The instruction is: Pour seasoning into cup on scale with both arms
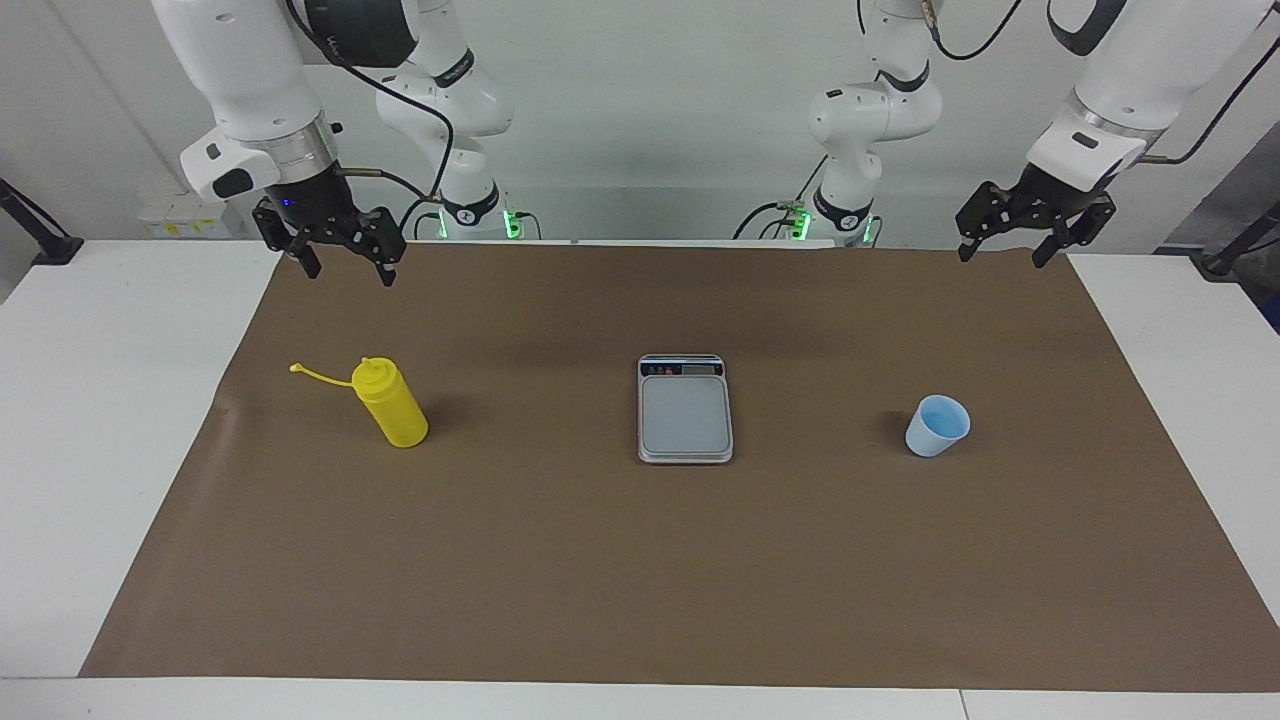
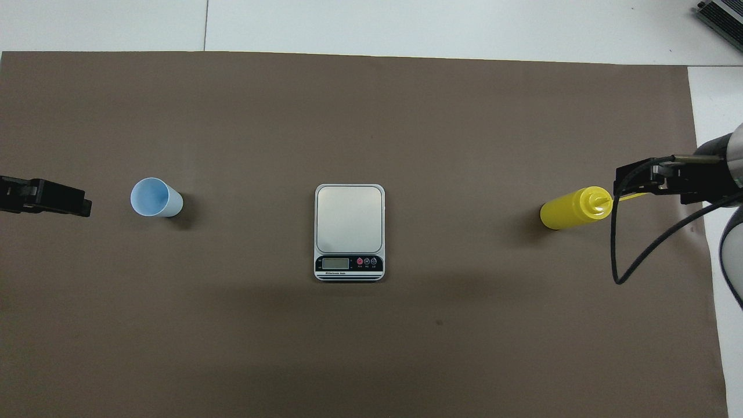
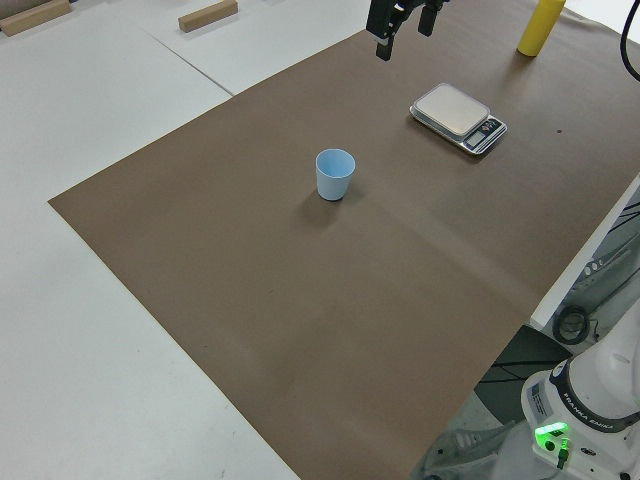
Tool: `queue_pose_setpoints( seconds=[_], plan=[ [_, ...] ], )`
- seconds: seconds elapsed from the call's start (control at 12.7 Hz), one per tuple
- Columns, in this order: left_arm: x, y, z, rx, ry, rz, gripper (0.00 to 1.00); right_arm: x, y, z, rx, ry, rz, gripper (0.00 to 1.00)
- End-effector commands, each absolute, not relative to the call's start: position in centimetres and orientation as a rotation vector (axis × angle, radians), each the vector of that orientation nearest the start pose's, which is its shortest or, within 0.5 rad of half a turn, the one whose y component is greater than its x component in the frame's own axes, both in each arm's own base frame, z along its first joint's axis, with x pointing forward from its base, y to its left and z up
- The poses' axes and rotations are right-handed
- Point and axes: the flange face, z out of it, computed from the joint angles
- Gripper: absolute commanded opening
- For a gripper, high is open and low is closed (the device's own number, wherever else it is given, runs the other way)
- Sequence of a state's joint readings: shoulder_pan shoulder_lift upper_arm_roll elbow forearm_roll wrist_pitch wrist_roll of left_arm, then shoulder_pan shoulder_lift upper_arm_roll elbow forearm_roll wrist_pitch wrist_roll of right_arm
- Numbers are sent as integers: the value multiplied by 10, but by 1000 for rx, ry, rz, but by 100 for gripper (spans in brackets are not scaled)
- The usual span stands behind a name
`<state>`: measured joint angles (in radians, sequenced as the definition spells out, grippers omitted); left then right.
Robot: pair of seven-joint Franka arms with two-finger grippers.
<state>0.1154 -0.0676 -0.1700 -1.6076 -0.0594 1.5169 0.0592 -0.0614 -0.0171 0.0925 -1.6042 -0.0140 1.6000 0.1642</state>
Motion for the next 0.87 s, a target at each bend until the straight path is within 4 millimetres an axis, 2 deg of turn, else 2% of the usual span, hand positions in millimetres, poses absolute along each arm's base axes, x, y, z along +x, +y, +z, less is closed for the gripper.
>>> queue_pose_setpoints(
  seconds=[0.0, 0.16, 0.24, 0.39, 0.55, 0.79],
  plan=[
    [521, -33, 635, -3190, 184, 1, 100, 544, 14, 621, -3145, 219, -47, 100],
    [526, -26, 624, -3190, 162, -32, 100, 543, 13, 618, -3146, 222, -38, 100],
    [535, -17, 612, -3194, 135, -36, 100, 543, 13, 617, -3146, 222, -38, 100],
    [553, -12, 589, -3199, 117, -59, 100, 543, 12, 617, -3146, 224, -38, 100],
    [568, 3, 552, -3206, 54, -56, 100, 543, 13, 617, -3146, 222, -35, 100],
    [582, 6, 496, -3213, -83, -65, 100, 543, 11, 617, -3145, 227, -35, 100]
  ],
)
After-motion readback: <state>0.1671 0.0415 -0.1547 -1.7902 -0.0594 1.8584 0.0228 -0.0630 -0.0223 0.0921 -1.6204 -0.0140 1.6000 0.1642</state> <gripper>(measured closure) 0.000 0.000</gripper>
